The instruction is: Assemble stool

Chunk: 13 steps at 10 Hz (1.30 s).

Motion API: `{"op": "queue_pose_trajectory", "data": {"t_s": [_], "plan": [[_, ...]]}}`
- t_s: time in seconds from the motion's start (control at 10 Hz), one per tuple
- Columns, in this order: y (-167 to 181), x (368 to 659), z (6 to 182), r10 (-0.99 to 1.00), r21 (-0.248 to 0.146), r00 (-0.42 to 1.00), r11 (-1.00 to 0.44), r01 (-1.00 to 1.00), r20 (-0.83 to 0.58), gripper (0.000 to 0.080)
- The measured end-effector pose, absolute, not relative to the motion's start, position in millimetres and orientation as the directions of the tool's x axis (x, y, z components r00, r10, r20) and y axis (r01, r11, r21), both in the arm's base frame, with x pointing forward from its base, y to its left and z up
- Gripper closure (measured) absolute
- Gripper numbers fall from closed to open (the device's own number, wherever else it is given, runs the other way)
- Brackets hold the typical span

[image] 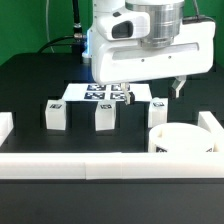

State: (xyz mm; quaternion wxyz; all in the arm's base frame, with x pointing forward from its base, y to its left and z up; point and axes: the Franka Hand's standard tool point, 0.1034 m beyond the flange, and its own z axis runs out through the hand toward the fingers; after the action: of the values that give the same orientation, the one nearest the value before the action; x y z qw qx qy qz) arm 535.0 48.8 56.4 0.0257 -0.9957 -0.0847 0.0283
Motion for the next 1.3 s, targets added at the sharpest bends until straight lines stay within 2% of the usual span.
{"op": "queue_pose_trajectory", "data": {"t_s": [0.3,0.5,0.6,0.8,1.3], "plan": [[55.7,533.6,55.8,-0.091,-0.073,0.993,-0.993,-0.096,-0.071,0.0151],[57.2,527.2,45.1,-0.205,-0.068,0.973,-0.975,-0.213,-0.102,0.0151],[58.8,523.9,39.3,-0.221,-0.064,0.969,-0.971,-0.229,-0.114,0.0151],[58.8,521.7,40.0,-0.201,-0.062,0.969,-0.975,-0.211,-0.143,0.0151],[61.6,511.9,28.2,-0.16,-0.037,0.884,-0.98,-0.196,-0.438,0.0151]]}}
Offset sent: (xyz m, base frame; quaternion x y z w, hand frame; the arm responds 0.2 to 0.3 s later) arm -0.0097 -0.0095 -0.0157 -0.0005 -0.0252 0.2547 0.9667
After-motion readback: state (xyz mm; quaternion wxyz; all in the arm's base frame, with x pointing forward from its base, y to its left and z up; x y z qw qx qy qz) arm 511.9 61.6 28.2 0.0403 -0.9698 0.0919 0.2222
